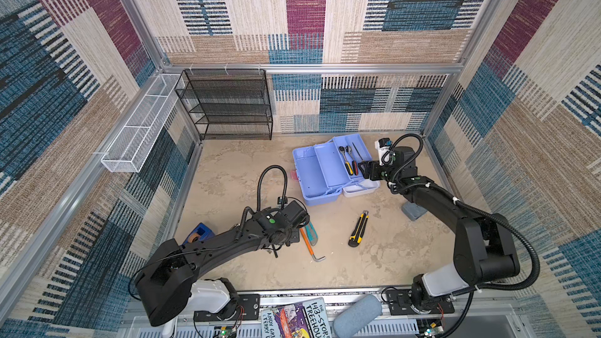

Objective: Pack the tool kit
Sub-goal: 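Lower the left gripper onto a second yellow-handled file and grasp it, then lift the file toward the right gripper while the right gripper reaches to meet it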

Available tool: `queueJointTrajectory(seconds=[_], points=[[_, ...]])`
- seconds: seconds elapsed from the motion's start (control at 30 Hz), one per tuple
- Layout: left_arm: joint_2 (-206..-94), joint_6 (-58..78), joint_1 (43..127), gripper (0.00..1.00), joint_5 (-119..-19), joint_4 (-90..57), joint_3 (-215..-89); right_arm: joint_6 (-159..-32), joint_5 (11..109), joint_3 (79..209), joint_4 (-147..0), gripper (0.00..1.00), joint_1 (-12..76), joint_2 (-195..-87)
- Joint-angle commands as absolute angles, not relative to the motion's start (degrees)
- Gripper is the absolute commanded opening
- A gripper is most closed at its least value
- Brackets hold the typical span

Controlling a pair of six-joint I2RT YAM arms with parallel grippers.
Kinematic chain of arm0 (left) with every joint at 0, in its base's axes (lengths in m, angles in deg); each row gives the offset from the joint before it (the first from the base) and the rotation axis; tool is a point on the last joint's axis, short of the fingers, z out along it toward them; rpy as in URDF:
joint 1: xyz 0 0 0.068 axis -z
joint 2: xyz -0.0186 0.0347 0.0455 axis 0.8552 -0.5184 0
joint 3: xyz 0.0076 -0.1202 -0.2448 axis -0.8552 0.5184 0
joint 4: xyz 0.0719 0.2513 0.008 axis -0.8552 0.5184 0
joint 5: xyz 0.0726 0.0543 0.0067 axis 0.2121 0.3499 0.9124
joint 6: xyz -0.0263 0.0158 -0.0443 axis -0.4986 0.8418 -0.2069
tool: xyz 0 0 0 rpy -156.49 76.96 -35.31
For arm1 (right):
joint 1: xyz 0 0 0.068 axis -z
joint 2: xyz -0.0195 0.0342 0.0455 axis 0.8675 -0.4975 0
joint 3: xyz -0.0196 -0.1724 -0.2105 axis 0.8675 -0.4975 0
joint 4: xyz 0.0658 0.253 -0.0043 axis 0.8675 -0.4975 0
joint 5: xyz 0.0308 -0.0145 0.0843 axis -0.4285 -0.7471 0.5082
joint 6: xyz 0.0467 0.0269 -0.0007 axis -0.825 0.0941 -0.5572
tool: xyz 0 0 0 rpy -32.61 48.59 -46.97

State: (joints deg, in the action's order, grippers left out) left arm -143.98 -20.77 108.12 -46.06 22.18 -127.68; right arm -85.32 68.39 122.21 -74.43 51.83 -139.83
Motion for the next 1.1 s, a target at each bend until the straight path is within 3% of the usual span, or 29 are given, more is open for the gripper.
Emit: queueJointTrajectory(seconds=[0.0, 0.47, 1.07], points=[[-143.02, -15.57, 108.08, 0.0, -43.23, 18.69, -128.89, -89.1, 74.57, 121.06, -70.91, 0.76, 51.73, -139.43], [-147.36, -8.69, 107.3, 0.0, -45.78, 9.77, -136.03, -93.84, 73.08, 116.43, -69.38, 0.76, 50.94, -134.74], [-158.69, -5.6, 107.07, 0.0, -59.62, -4.42, -145.36, -101.88, 79.82, 111.97, -62.88, 0.68, 45.58, -130.57]])
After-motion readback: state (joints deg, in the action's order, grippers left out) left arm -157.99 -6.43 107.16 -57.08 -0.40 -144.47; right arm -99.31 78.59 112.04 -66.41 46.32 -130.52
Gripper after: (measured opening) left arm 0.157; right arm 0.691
